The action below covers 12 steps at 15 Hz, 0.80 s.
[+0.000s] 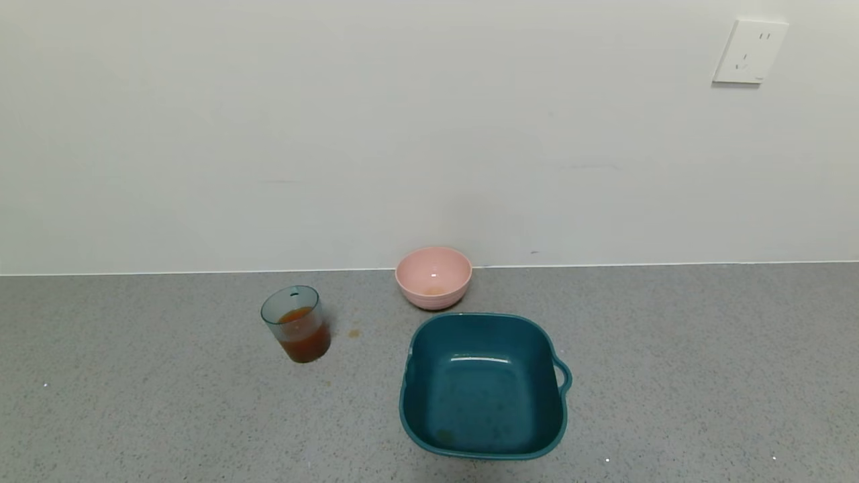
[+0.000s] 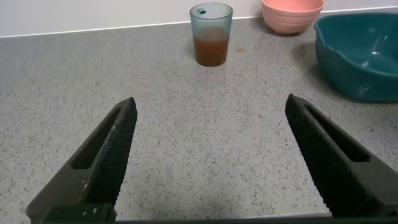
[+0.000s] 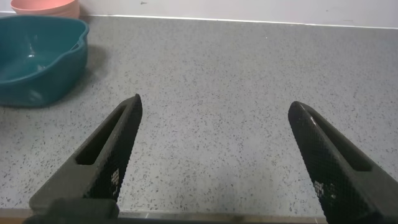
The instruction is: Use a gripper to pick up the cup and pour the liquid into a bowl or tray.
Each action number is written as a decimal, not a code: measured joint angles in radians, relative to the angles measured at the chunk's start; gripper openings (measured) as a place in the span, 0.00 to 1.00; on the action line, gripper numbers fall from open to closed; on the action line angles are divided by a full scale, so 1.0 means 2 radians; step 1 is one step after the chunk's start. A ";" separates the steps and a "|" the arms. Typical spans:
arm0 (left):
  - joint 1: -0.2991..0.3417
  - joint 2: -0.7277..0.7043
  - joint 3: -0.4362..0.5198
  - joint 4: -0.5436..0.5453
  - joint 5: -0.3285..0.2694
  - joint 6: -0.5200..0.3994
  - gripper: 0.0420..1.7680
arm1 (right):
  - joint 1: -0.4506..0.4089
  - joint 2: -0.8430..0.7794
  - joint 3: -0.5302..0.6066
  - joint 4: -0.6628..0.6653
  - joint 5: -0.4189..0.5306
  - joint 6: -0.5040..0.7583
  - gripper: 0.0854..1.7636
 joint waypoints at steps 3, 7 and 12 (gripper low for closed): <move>0.000 0.001 -0.006 0.002 -0.004 0.006 0.97 | 0.000 0.000 0.000 0.000 0.000 0.000 0.97; 0.000 0.026 -0.043 0.002 -0.008 0.007 0.97 | 0.000 0.000 0.000 0.000 0.000 0.000 0.97; 0.000 0.115 -0.114 -0.001 -0.010 0.008 0.97 | 0.000 0.000 0.000 0.000 0.000 0.000 0.97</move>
